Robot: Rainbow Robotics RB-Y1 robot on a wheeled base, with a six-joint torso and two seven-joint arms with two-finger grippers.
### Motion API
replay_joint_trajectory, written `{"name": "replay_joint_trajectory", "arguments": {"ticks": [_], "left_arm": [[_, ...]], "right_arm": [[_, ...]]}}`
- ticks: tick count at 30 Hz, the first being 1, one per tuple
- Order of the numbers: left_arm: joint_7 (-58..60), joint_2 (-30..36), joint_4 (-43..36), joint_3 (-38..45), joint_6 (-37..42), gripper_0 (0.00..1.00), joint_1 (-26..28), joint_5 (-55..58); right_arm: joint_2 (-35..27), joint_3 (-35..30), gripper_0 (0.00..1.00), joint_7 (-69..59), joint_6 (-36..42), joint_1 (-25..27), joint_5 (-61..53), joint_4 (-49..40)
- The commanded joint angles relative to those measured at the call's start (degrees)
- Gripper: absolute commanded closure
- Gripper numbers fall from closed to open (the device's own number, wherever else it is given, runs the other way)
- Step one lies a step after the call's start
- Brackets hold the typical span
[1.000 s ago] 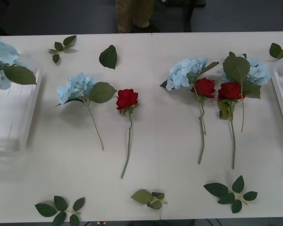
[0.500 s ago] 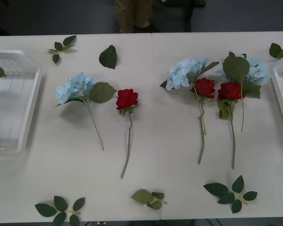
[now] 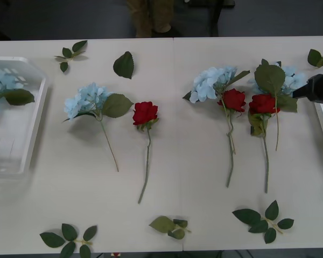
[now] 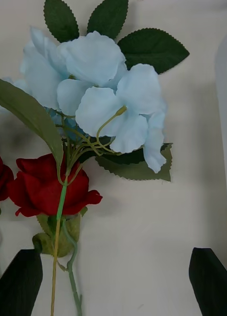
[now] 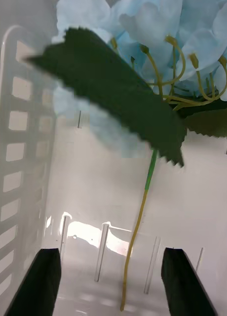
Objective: Place the red flowers into the right box and the blue flowers into the left box. If a person shows an open palm, hand one flower to the person first, then continue sorting.
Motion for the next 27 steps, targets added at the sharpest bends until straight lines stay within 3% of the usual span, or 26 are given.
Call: {"name": "replay_joint_trajectory", "arguments": {"ticks": [1, 5, 11, 16, 23, 25, 27], "left_arm": [[3.44, -0.03, -1.36, 0.90, 5.20, 0.00, -2.56, -0.26], [8.80, -0.11, -5.31, 0.90, 11.97, 0.00, -3.00, -0.52], [24.09, -3.10, -17.62, 0.90, 21.99, 0.00, -3.08, -1.66], [34.38, -11.10, -26.76, 0.72, 28.93, 0.00, -4.05, -6.15], [43.43, -23.05, -34.85, -2.09, 38.07, 0.00, -7.30, -12.12], [45.63, -25.69, -35.73, -5.78, 36.93, 0.00, -8.01, -14.23], [47.38, -28.15, -35.64, -9.12, 34.73, 0.00, -8.89, -16.43]], "right_arm": [[5.14, -0.45, 0.14, -3.04, -1.07, -1.86, 6.26, -0.92], [8.30, -0.45, 0.14, -5.76, -2.56, -1.86, 11.27, -0.92], [14.45, -0.36, 0.14, -7.87, -5.46, -1.77, 21.11, -0.75], [18.58, -0.36, 0.14, -8.75, -7.39, -2.21, 28.93, 1.45], [18.85, 2.36, 0.15, -8.75, -11.52, -2.56, 30.25, 5.14], [18.85, 4.12, 0.22, -8.93, -14.16, -2.65, 31.40, 6.99], [18.85, 5.09, 0.38, -9.10, -16.62, -2.65, 31.40, 9.10]]}}
